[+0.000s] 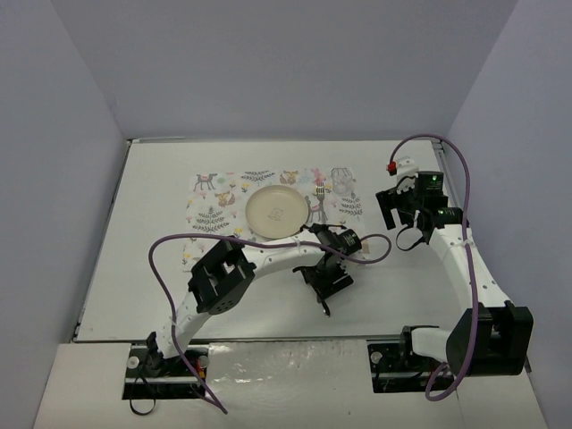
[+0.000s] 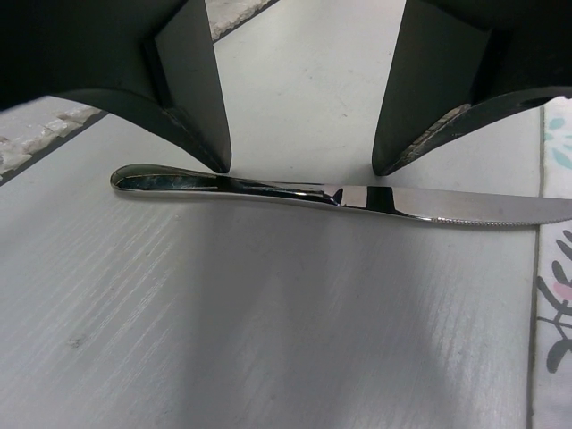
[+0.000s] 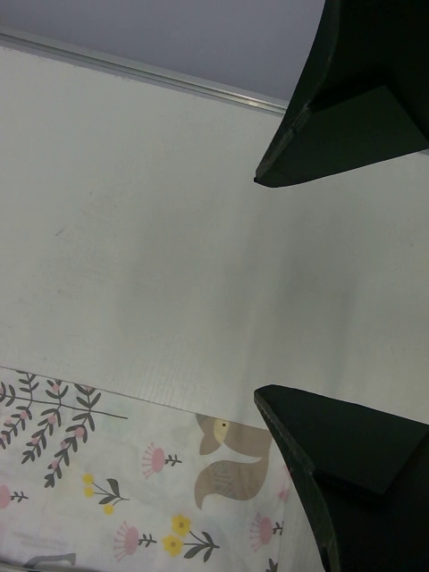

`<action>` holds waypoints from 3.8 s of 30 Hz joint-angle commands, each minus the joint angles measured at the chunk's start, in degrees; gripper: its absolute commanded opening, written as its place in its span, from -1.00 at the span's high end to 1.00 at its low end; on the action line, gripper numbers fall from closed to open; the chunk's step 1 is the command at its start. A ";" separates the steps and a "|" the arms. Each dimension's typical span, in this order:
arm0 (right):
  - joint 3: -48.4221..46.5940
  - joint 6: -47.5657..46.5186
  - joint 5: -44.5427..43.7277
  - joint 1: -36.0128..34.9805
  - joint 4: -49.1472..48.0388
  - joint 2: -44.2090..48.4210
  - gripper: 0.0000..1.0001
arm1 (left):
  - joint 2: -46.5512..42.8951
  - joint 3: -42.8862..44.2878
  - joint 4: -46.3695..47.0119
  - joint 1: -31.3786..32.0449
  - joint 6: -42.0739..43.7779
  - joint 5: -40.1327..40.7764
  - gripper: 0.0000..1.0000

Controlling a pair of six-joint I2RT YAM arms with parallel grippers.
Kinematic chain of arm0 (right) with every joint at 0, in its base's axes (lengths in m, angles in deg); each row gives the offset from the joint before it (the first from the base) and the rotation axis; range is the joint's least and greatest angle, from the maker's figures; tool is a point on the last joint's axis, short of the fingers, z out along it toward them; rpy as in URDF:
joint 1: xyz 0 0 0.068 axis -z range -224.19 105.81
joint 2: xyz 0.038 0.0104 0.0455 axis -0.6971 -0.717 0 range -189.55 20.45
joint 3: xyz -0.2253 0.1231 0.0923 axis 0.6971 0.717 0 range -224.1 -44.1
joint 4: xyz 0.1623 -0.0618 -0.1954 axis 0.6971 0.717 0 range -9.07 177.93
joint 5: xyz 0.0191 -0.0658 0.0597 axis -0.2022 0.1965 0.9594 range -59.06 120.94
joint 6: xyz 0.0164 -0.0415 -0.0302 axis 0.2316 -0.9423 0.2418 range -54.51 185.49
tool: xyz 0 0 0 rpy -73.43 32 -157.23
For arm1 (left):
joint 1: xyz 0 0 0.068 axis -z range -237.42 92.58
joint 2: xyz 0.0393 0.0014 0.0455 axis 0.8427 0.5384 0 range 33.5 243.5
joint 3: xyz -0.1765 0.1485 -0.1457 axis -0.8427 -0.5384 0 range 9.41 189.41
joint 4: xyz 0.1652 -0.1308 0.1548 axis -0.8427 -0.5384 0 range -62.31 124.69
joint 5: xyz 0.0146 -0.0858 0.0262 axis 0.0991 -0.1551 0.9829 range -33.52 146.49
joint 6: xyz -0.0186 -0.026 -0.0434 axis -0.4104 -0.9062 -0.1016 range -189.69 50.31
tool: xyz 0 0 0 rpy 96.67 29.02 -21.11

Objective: Set the dinner table for one person

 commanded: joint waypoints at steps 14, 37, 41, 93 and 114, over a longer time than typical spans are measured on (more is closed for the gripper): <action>-2.78 0.62 0.09 0.14 -2.43 0.19 -0.80 | -4.91 6.77 -2.19 -0.10 -7.44 10.53 -0.33; -2.69 -0.84 -5.27 0.14 -1.99 -1.72 -0.80 | 4.08 7.82 -7.05 -0.16 -31.80 6.99 -0.21; -2.73 -0.79 -5.69 0.14 -1.99 -1.90 -0.81 | 4.98 7.28 -6.83 -0.30 -32.63 3.95 -0.15; -5.59 5.98 -13.42 2.08 -11.66 6.01 -0.82 | -14.95 14.92 2.81 -9.09 -4.72 28.37 1.00; -5.97 8.28 -8.83 2.16 -11.39 2.55 -0.82 | -17.76 5.97 1.71 -43.40 -12.20 19.55 1.00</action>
